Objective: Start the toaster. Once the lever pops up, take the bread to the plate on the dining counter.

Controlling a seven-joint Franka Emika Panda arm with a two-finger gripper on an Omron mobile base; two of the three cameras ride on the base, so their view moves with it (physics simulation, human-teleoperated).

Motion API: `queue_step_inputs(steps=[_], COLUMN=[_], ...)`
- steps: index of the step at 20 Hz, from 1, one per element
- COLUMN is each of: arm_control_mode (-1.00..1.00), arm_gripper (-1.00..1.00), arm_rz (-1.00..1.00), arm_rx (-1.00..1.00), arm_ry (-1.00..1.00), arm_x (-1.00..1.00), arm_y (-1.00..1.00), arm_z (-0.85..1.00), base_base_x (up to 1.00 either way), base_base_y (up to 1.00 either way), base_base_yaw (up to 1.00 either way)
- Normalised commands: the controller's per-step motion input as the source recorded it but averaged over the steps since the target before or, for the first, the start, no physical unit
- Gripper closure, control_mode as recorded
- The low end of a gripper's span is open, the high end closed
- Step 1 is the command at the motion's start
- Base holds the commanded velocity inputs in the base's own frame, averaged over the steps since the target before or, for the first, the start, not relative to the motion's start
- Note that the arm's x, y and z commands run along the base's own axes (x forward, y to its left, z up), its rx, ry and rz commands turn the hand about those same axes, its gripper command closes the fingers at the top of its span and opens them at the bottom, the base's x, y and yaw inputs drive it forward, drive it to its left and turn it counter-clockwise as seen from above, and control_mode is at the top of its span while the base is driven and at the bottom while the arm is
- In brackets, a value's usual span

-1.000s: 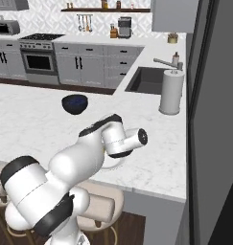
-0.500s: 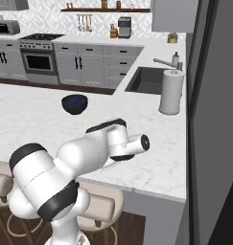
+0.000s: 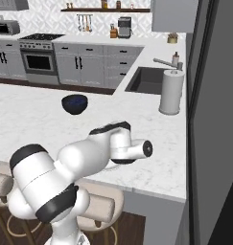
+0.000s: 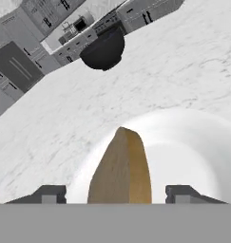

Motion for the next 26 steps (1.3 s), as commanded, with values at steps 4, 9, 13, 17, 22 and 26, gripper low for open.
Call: queue_step_inputs(steps=[4, 9, 13, 17, 22, 26], arm_control_mode=[-1.00, -1.00, -1.00, -1.00, -1.00, -1.00], arm_gripper=[-1.00, -1.00, -1.00, -1.00, -1.00, -1.00], arm_rz=[-0.28, -0.29, -0.26, -0.15, -0.09, -0.02], arm_rx=[-0.13, -0.13, -0.09, 0.00, 0.00, 0.00], arm_ry=[0.00, 0.02, 0.09, 0.11, 0.22, 0.29], arm_x=[0.21, 0.21, 0.04, -0.87, -1.00, -1.00], arm_y=[-0.18, -0.19, -0.09, -0.03, 0.00, 0.28], arm_z=[0.22, 0.38, 0.28, 0.88, 1.00, 0.77], base_base_x=[0.00, 0.00, 0.00, 0.00, 0.00, 0.00], base_base_y=[0.00, 0.00, 0.00, 0.00, 0.00, 0.00], base_base_yaw=[0.00, 0.00, 0.00, 0.00, 0.00, 0.00])
